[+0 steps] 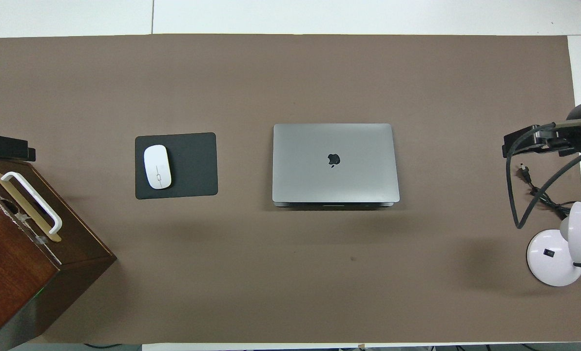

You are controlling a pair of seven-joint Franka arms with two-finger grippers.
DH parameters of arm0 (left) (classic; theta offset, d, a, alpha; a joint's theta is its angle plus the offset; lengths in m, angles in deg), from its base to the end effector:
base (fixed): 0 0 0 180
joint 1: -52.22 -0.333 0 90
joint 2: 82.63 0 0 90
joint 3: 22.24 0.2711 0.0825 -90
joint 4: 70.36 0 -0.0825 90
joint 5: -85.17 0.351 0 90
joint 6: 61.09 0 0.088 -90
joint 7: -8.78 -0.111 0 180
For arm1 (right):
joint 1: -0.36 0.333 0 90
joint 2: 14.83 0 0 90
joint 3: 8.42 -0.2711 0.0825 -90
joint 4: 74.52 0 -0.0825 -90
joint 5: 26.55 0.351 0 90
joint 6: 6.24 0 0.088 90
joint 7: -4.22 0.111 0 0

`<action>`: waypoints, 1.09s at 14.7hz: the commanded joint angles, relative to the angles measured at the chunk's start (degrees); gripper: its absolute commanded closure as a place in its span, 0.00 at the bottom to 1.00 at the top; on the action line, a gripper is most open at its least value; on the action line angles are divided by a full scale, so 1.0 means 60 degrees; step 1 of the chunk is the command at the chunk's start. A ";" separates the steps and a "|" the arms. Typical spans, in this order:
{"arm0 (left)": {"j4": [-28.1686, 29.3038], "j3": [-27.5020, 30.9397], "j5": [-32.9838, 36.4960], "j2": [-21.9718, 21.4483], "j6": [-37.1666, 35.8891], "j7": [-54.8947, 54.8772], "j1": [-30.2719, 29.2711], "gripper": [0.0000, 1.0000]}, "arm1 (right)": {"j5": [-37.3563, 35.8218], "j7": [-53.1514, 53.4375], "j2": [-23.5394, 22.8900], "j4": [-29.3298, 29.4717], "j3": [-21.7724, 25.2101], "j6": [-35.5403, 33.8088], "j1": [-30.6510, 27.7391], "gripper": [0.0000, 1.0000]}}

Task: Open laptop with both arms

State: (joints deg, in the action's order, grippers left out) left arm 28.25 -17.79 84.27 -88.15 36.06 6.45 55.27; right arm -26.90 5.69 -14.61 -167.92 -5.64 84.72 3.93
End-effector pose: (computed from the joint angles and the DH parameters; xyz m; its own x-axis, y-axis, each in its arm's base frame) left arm 0.5065 0.0124 0.5696 0.9973 -0.0142 0.0714 -0.0156 -0.9997 0.0203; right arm 0.5201 0.0065 0.5530 0.9992 -0.0118 -0.0386 -0.0115 -0.9999 0.0069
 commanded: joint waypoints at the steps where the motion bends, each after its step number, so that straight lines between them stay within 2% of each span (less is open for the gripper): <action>1: 0.0133 0.0035 0.0209 -0.0179 0.0141 0.0125 0.0108 0.00 | -0.0015 0.0165 0.0095 -0.0033 -0.0068 -0.0059 -0.0054 0.00; 16: 0.0133 0.0050 0.0209 -0.0193 0.0185 0.0169 0.0122 0.00 | 0.0028 0.0106 0.0154 -0.0092 -0.0111 -0.0088 -0.0039 0.00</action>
State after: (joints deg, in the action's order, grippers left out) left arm 28.22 -17.79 84.27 -88.29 36.34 6.45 55.27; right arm -26.89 5.69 -14.59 -167.92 -5.67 84.72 3.94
